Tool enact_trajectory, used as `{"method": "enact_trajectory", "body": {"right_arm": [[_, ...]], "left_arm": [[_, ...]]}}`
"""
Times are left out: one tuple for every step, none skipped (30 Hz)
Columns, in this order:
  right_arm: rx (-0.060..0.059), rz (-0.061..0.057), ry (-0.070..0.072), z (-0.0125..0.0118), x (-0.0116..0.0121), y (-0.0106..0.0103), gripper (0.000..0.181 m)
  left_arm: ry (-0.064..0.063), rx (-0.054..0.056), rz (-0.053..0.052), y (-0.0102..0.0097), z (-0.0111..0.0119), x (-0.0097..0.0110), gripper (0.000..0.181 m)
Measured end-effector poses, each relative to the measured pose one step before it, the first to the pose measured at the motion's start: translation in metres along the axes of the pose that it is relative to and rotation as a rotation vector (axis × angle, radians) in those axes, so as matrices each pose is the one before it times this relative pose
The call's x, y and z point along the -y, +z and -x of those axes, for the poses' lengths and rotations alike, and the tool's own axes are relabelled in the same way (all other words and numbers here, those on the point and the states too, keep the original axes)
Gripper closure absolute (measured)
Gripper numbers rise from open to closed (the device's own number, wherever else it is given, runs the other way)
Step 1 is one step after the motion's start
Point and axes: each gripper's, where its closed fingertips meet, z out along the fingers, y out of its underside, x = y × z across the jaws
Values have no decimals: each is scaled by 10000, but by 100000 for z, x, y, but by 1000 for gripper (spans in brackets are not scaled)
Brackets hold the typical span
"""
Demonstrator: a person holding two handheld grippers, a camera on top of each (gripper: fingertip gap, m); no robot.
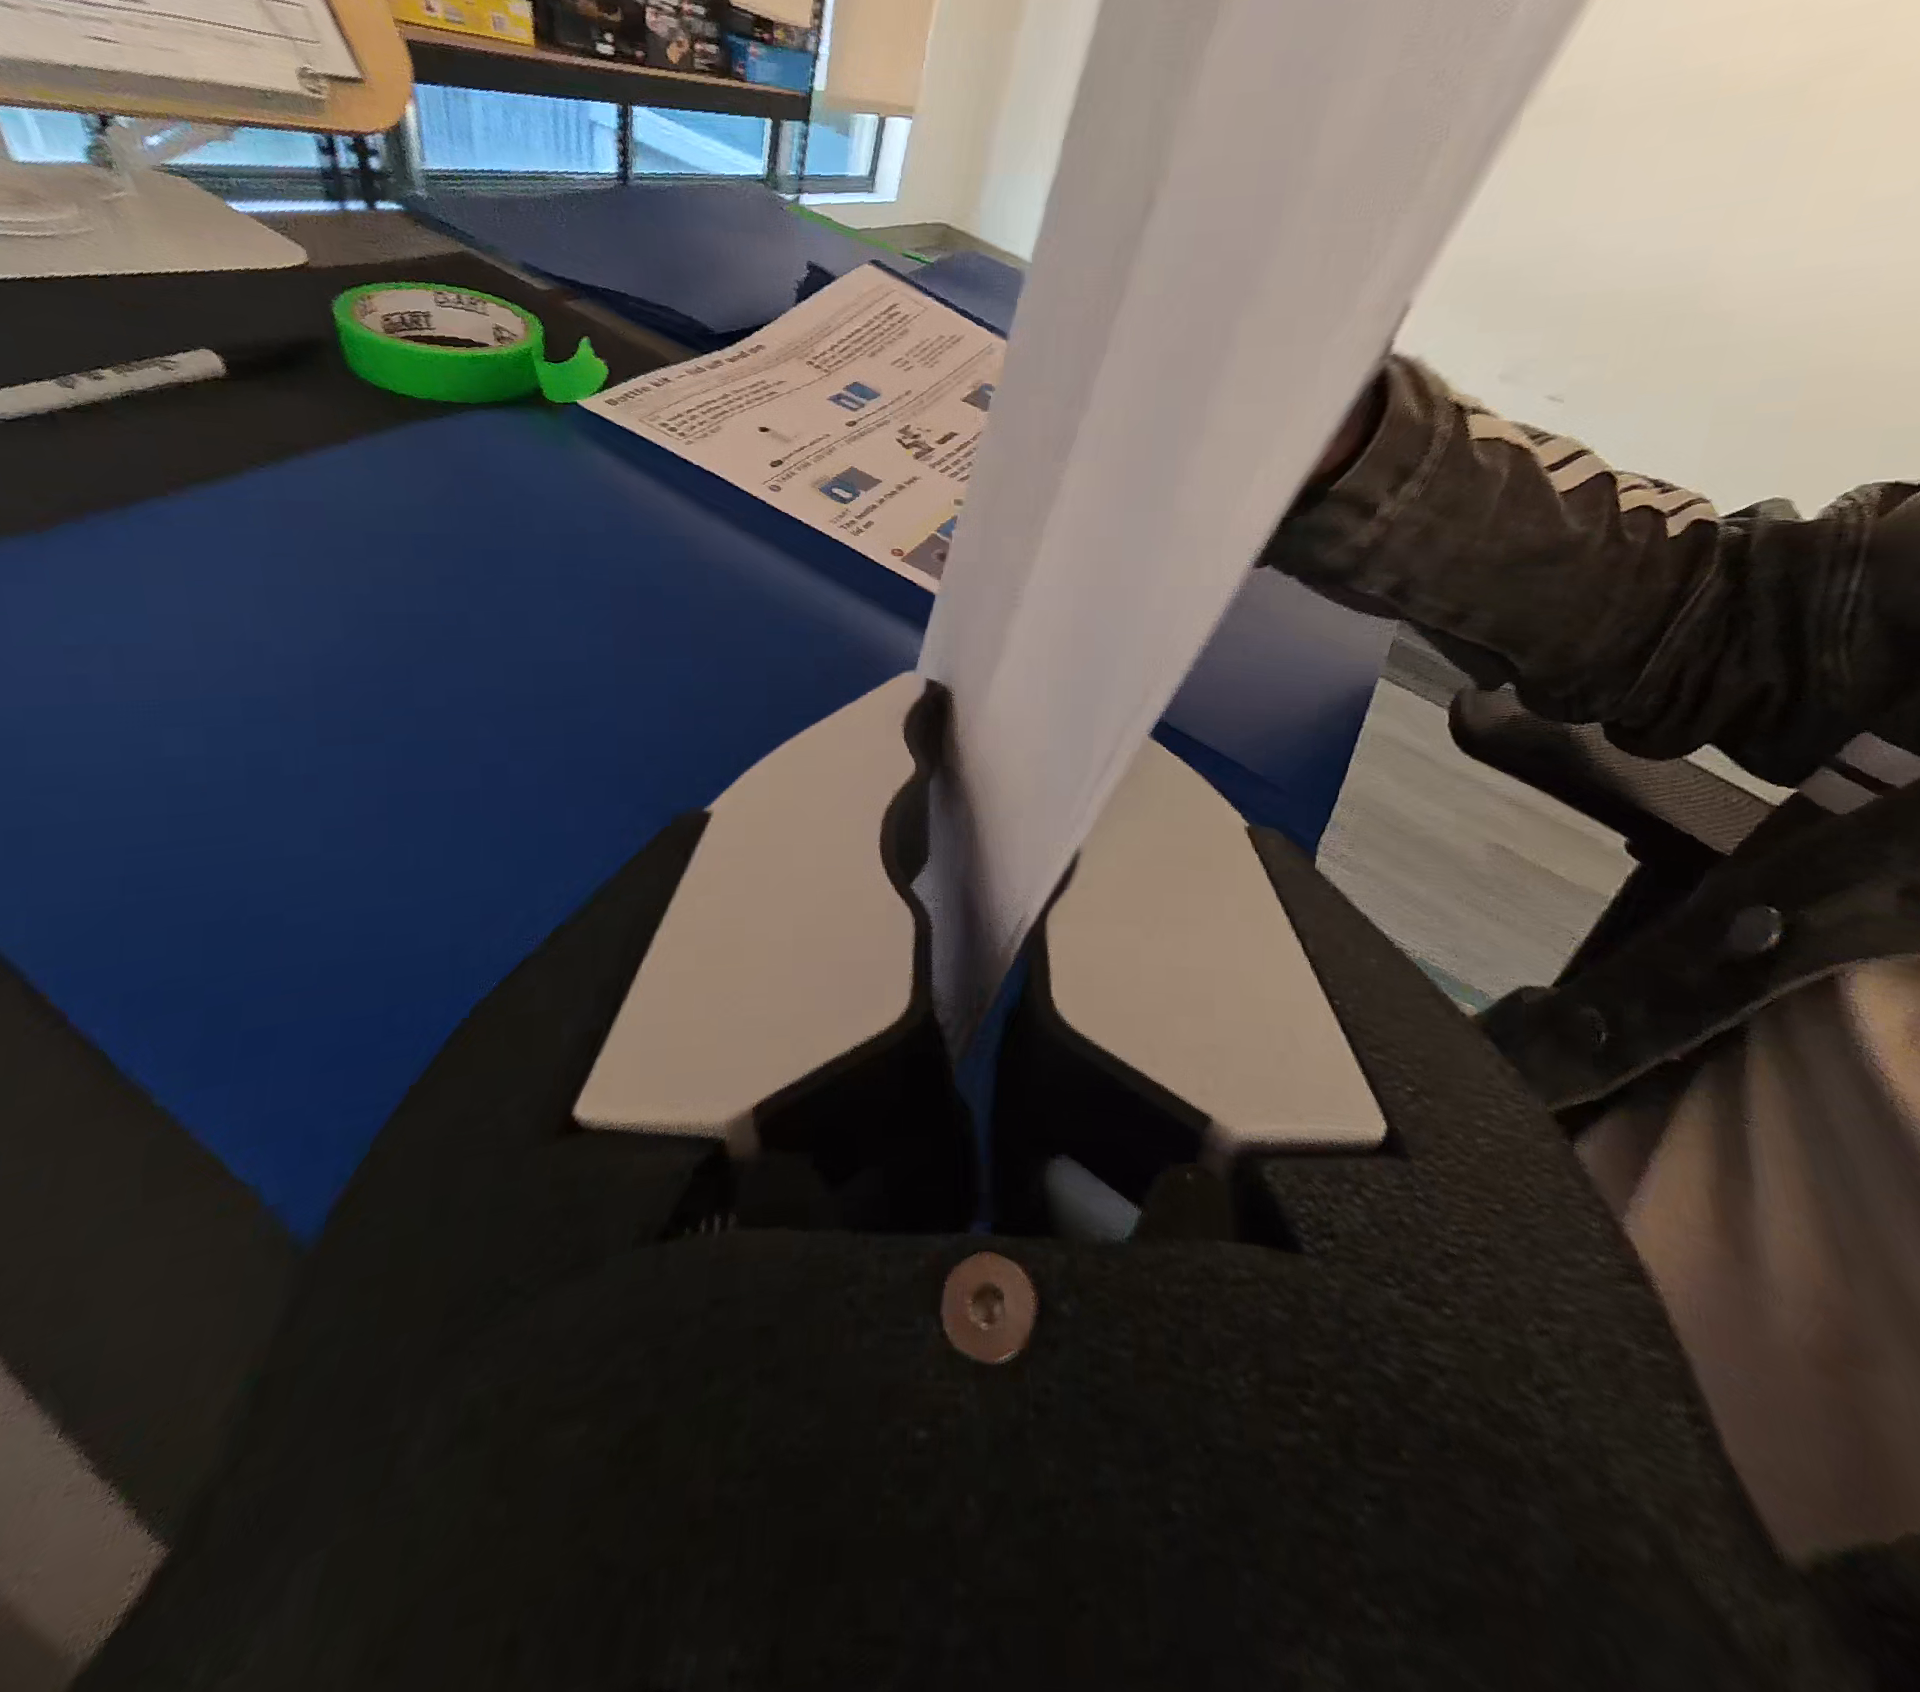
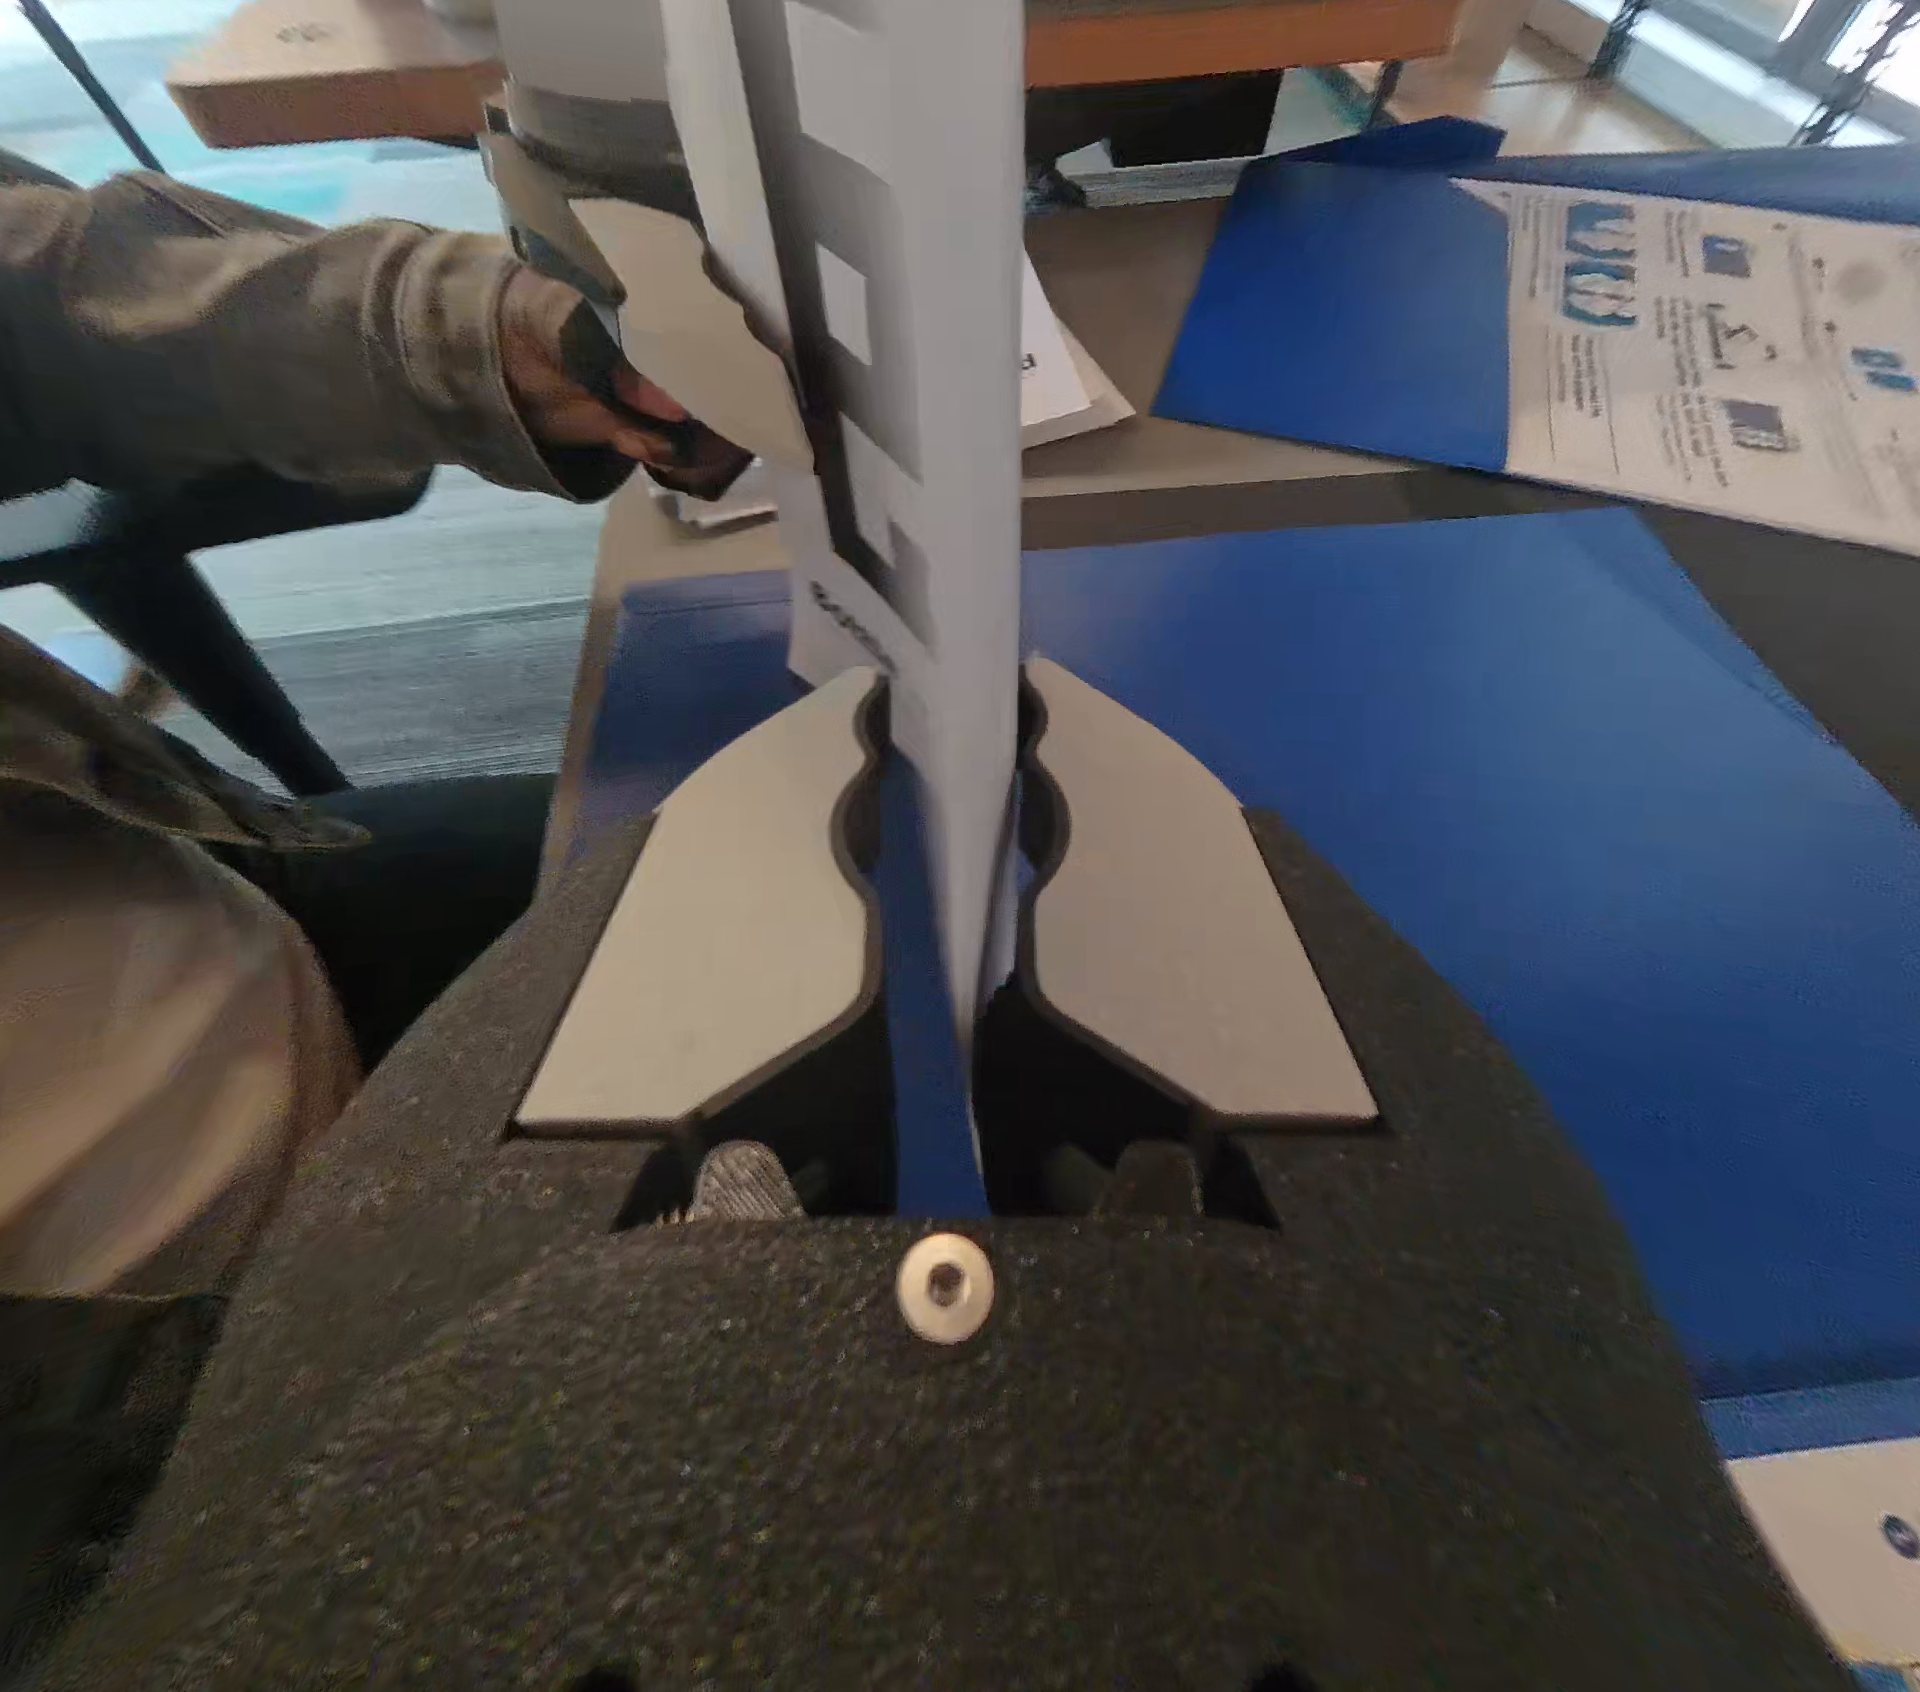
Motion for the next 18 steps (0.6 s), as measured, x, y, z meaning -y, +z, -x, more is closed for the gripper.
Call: {"method": "enact_trajectory", "body": {"right_arm": [[-238, -68, -283, -223, 68, -43, 170], [-188, -62, -305, -110, 281, -144, 178], [-151, 12, -233, -115, 232, -145, 177], [-130, 76, -138, -184, -28, -36, 174], [-4, 81, -44, -129, -366, 127, 168], [155, 146, 30, 26, -756, 340, 171], [194, 229, 35, 72, -872, 421, 177], [-19, 122, -62, -136, -340, 154, 180], [-250, -59, -211, -421, 385, -322, 181], [-297, -131, -222, -645, 852, -704, 181], [-265, -201, 6, -924, 1058, -1014, 181], [-178, -128, 267, -1185, 933, -1265, 181], [-210, -18, 432, -1483, 683, -1471, 181], [-283, -20, 451, -1679, 558, -1678, 181], [-240, -85, 436, -1553, 505, -1810, 181], [-89, -179, 423, -1208, 519, -1827, 181], [55, -372, 422, -811, 627, -1780, 181], [114, -562, 504, -567, 653, -1650, 181]], "left_arm": [[52, -68, -82, 73, 27, 216, 174], [249, 38, -89, -25, -26, 404, 175], [281, 84, 29, -41, -46, 248, 176], [192, 168, 183, -3, 130, -164, 175], [74, 169, 250, 80, 291, -619, 174], [-43, 99, 203, 147, 367, -830, 179], [-136, -57, -25, 175, 170, -460, 180], [-189, -92, -102, 115, 39, 112, 180], [-55, 59, 76, 109, 131, 401, 180], [233, 91, -11, 42, 46, 930, 177], [353, 257, -79, -28, 254, 1256, 166], [339, 378, 1, -45, 514, 1206, 147], [374, 256, 124, 9, 453, 941, 130], [468, 85, 304, 83, 281, 407, 125], [468, 22, 570, 294, 228, -325, 124], [344, -58, 816, 636, 98, -965, 122], [187, -350, 943, 1090, -421, -1278, 119], [58, -783, 874, 1555, -1143, -1181, 119]]}}
